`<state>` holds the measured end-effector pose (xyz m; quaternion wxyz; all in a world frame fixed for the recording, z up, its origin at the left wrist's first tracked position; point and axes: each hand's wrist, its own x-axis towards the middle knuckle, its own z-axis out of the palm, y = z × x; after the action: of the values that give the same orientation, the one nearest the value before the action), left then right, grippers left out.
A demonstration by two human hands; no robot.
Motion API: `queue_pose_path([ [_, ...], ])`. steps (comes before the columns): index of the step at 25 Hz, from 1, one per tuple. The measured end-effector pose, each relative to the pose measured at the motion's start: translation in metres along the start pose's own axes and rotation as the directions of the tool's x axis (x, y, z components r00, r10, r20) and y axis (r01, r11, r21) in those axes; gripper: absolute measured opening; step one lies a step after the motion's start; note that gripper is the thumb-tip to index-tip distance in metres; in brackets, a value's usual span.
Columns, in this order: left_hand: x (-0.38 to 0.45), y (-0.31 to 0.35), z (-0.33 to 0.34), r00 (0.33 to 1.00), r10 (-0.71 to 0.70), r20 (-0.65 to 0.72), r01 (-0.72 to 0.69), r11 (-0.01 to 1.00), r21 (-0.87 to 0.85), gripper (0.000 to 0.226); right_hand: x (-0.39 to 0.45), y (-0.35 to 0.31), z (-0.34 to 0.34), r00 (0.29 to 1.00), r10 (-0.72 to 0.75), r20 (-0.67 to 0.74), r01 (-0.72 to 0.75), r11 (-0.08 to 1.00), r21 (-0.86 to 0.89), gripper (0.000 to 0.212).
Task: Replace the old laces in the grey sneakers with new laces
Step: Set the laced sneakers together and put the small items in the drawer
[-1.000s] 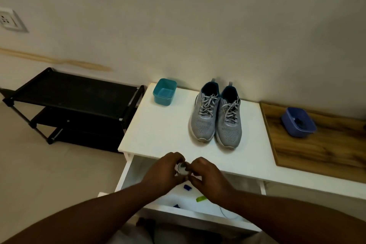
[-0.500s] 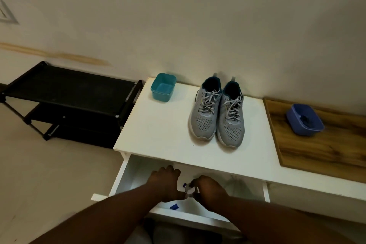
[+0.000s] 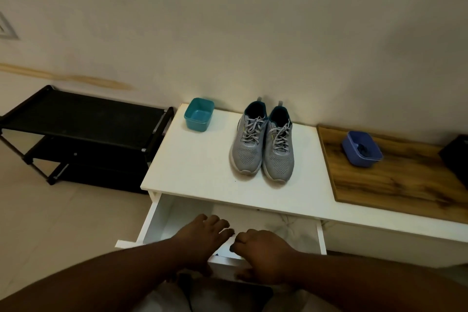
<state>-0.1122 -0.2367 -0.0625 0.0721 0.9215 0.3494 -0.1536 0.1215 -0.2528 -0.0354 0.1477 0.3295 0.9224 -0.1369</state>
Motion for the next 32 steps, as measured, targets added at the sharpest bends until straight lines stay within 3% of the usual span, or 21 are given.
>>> queue_pose_path([
  [3, 0.003, 0.0, 0.002, 0.993, -0.066, -0.097, 0.071, 0.996, 0.051, 0.123, -0.001, 0.006, 0.004, 0.996, 0.078, -0.053, -0.08, 0.996, -0.028, 0.041],
  [9, 0.01, -0.002, -0.001, 0.982, -0.173, -0.08, 0.183, 0.972, 0.149, 0.146, -0.001, 0.027, 0.007, 0.972, 0.222, -0.073, -0.222, 0.975, 0.01, 0.094],
  [13, 0.014, -0.011, 0.001, 0.964, -0.258, -0.069, 0.265, 0.957, 0.118, 0.145, 0.004, 0.037, 0.002, 0.93, 0.333, -0.157, -0.329, 0.943, 0.054, 0.109],
  [18, 0.023, -0.021, -0.002, 0.96, -0.26, -0.106, 0.27, 0.958, 0.095, 0.13, 0.004, 0.047, 0.012, 0.926, 0.358, -0.12, -0.36, 0.933, 0.001, 0.12],
  [29, 0.034, -0.031, -0.002, 0.957, -0.25, -0.145, 0.257, 0.966, 0.031, 0.106, 0.017, 0.058, 0.018, 0.91, 0.309, -0.277, -0.339, 0.938, -0.067, 0.09],
  [32, 0.038, -0.033, 0.0, 0.945, -0.224, -0.24, 0.23, 0.973, -0.004, 0.09, 0.021, 0.062, 0.014, 0.899, 0.308, -0.311, -0.34, 0.939, -0.053, 0.077],
])
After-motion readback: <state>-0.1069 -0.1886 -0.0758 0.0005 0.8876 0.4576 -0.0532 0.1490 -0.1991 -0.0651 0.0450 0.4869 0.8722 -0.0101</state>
